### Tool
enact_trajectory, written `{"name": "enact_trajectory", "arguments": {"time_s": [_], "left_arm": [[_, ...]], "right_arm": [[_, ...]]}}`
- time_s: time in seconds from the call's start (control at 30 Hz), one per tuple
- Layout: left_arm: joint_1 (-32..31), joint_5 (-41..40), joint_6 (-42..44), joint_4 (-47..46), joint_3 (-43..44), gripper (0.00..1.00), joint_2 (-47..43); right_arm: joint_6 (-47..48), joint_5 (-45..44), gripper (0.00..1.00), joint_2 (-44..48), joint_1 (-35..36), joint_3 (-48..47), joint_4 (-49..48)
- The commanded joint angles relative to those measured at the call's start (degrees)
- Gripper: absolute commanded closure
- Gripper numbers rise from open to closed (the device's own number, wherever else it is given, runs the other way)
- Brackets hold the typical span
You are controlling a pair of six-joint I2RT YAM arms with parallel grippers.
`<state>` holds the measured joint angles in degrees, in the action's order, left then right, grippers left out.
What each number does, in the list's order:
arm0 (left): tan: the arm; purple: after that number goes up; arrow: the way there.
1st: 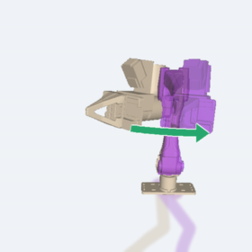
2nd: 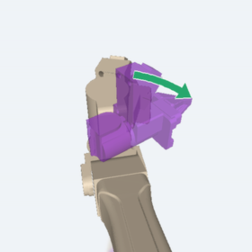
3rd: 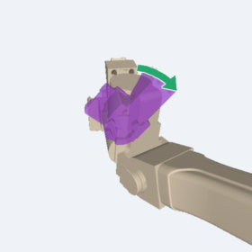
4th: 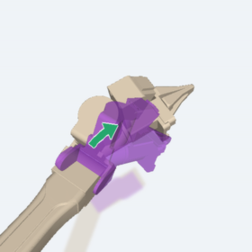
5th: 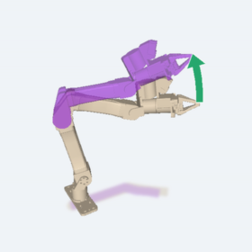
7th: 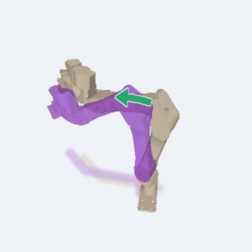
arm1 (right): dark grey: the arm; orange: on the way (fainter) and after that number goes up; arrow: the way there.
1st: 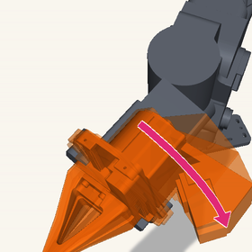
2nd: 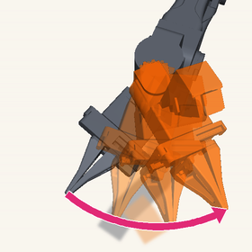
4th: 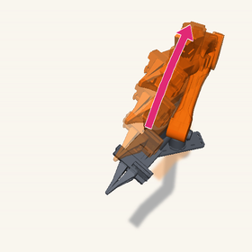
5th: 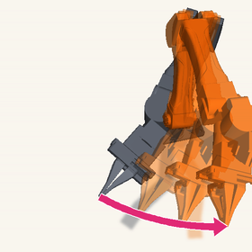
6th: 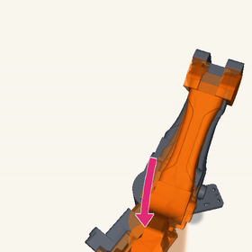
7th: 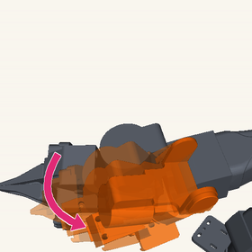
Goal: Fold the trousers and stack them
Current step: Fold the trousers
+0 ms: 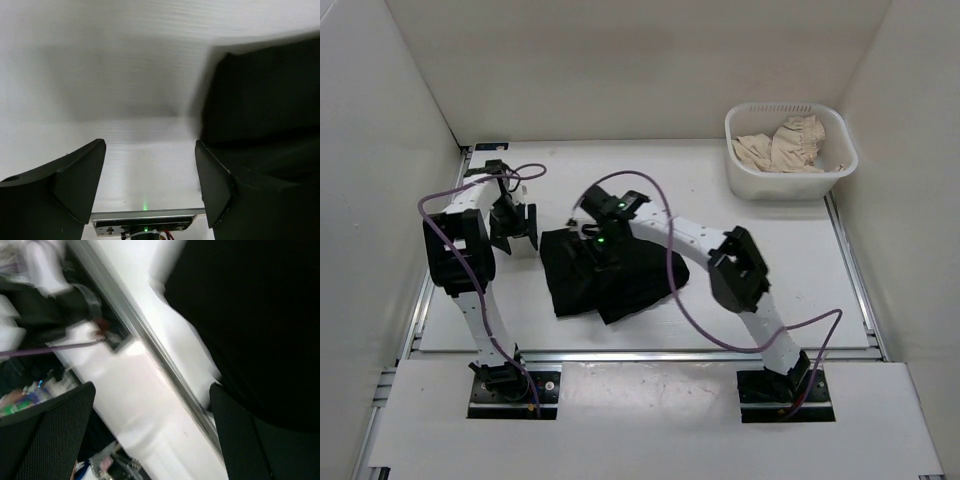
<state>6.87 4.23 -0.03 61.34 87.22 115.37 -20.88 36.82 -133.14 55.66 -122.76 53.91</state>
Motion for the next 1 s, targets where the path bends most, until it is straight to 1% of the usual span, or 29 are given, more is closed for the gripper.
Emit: {"name": "enact_trajectory", "arguments": {"time_s": [0.0, 0.03, 0.07, 0.1, 0.13, 0.17, 0.2, 0.23, 0.27, 0.33, 0.37, 0.4, 0.5, 0.57, 0.63, 0.67, 0.7, 0.73, 0.8, 0.83, 0.87, 0.9, 0.93, 0.97], "left_arm": [[-1.95, 4.47, 0.03, 2.55, 2.52, 0.16, -4.72], [-2.47, 5.60, 0.03, 4.12, 2.52, 0.16, -4.72], [-2.48, 5.61, 0.03, 4.66, 1.91, 0.15, -4.72], [-2.48, 6.66, 0.03, 5.27, 1.03, 0.15, -5.41], [-2.48, 7.89, 0.03, 5.89, -1.33, 0.15, -5.42], [-2.48, 7.90, 0.03, 5.89, -2.83, 0.15, -6.20], [-2.48, 8.77, 0.03, 5.89, -4.41, 0.14, -6.99], [-2.48, 10.78, 0.03, 5.89, -7.47, 0.14, -7.00], [-2.48, 11.32, 0.03, 5.89, -8.72, 0.14, -7.00], [-2.48, 11.85, 0.03, 5.20, -10.66, 0.12, -7.00], [-2.48, 12.72, 0.03, 5.19, -12.06, 0.11, -6.31], [-2.48, 13.34, 0.03, 4.41, -12.07, 0.11, -6.30], [-2.48, 16.59, 0.03, 3.88, -12.60, 0.09, -4.81], [-3.00, 19.57, 0.03, 3.26, -13.39, 0.09, -3.32], [-3.62, 20.20, 0.03, 3.26, -15.05, 0.09, -2.78], [-5.10, 21.42, 0.03, 3.26, -15.58, 0.10, -1.48], [-5.12, 22.48, 0.03, 3.26, -16.20, 0.13, -0.94], [-5.99, 23.71, 0.03, 3.26, -16.20, 0.19, -0.42], [-7.66, 24.60, 0.03, 3.26, -16.20, 0.26, 1.69], [-7.66, 25.29, 0.03, 3.26, -16.20, 0.37, 2.48], [-8.19, 25.30, 0.03, 3.26, -15.68, 0.47, 4.06], [-8.19, 27.13, 0.03, 3.26, -15.68, 0.58, 4.68], [-8.19, 27.76, 0.03, 3.78, -13.76, 0.69, 5.30], [-8.19, 28.37, 0.03, 4.39, -12.79, 0.78, 5.82]], "right_arm": [[2.53, -13.15, 0.01, 19.43, -8.00, 15.58, -0.98], [0.95, -15.70, 0.01, 22.80, -9.85, 19.80, -4.31], [-0.81, -19.99, 0.01, 28.76, -14.13, 27.58, -6.25], [-3.96, -21.42, 0.01, 31.34, -16.44, 31.40, -8.19], [-5.38, -22.05, 0.01, 33.45, -20.98, 35.01, -12.21], [-6.35, -22.05, 0.01, 36.00, -22.94, 40.26, -14.08], [-6.36, -21.44, 0.01, 36.63, -24.53, 42.06, -15.40], [-6.36, -21.44, 0.01, 36.64, -26.98, 43.38, -16.46], [-6.36, -20.65, 0.01, 36.64, -28.05, 44.53, -18.90], [-7.93, -16.28, 0.01, 35.15, -30.51, 47.87, -22.95], [-8.81, -14.16, 0.01, 33.93, -31.04, 49.01, -27.76], [-9.61, -11.10, 0.01, 33.30, -31.57, 51.19, -30.24], [-13.21, -6.95, 0.01, 31.02, -32.10, 53.85, -38.40], [-15.14, -4.40, 0.01, 29.09, -32.10, 55.96, -40.28], [-15.68, -4.39, 0.01, 28.55, -32.10, 58.58, -40.29], [-16.20, -4.39, 0.01, 27.86, -32.10, 59.90, -40.29], [-17.34, -4.39, 0.01, 27.85, -32.10, 61.66, -42.90], [-18.48, -2.82, 0.01, 27.85, -32.10, 65.33, -44.75], [-22.61, -0.53, 0.01, 27.85, -32.10, 68.34, -48.27], [-23.84, 0.44, 0.02, 27.33, -32.10, 70.36, -50.90], [-25.85, 1.75, 0.05, 27.32, -31.32, 71.07, -51.88], [-26.74, 2.46, 0.09, 26.71, -31.31, 71.69, -53.19], [-27.62, 3.17, 0.13, 26.18, -30.53, 71.69, -55.47], [-28.41, 3.17, 0.21, 26.18, -30.52, 72.22, -56.19]]}}
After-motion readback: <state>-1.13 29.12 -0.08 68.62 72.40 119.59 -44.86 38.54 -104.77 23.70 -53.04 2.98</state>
